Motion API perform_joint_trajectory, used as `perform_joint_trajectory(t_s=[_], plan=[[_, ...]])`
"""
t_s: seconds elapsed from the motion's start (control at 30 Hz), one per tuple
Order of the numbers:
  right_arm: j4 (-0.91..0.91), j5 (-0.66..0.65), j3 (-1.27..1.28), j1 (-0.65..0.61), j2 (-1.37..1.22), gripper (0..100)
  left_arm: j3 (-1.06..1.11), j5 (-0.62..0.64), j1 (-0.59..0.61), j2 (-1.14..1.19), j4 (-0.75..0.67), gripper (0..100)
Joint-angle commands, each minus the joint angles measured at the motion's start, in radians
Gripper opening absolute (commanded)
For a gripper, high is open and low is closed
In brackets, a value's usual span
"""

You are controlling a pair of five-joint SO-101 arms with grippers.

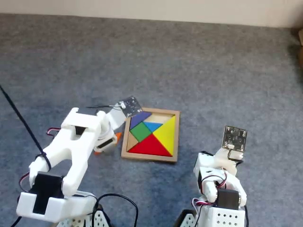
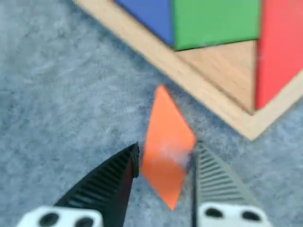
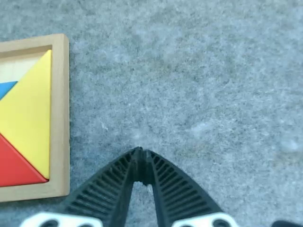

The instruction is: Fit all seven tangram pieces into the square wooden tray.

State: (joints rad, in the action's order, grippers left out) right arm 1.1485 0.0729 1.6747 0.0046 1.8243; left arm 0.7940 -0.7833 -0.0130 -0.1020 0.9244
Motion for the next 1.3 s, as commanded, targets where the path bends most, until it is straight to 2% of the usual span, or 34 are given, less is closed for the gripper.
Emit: perform_joint_trajectory(t_s=[0.0, 0.1, 0.43, 0.63, 0.87, 1.03, 1.27], plan=[[-0.019, -0.008, 0.099, 0.013, 0.012, 0.6, -0.004, -0.005, 0.007, -0.028, -0.020, 9], [-0.019, -0.008, 0.099, 0.013, 0.012, 0.6, -0.016, -0.003, 0.007, -0.035, 0.005, 8], [-0.019, -0.008, 0.099, 0.013, 0.012, 0.6, -0.305, -0.002, -0.019, -0.031, 0.322, 6], [-0.019, -0.008, 0.099, 0.013, 0.012, 0.6, -0.432, -0.002, -0.094, -0.022, 0.344, 6], [-0.019, -0.008, 0.099, 0.013, 0.012, 0.6, -0.503, -0.003, -0.245, -0.012, 0.301, 6], [-0.019, -0.009, 0.099, 0.012, 0.012, 0.6, -0.656, -0.002, -0.295, 0.170, 0.282, 6], [-0.019, -0.009, 0.099, 0.012, 0.012, 0.6, -1.012, -0.003, -0.357, 0.493, 0.443, 6]])
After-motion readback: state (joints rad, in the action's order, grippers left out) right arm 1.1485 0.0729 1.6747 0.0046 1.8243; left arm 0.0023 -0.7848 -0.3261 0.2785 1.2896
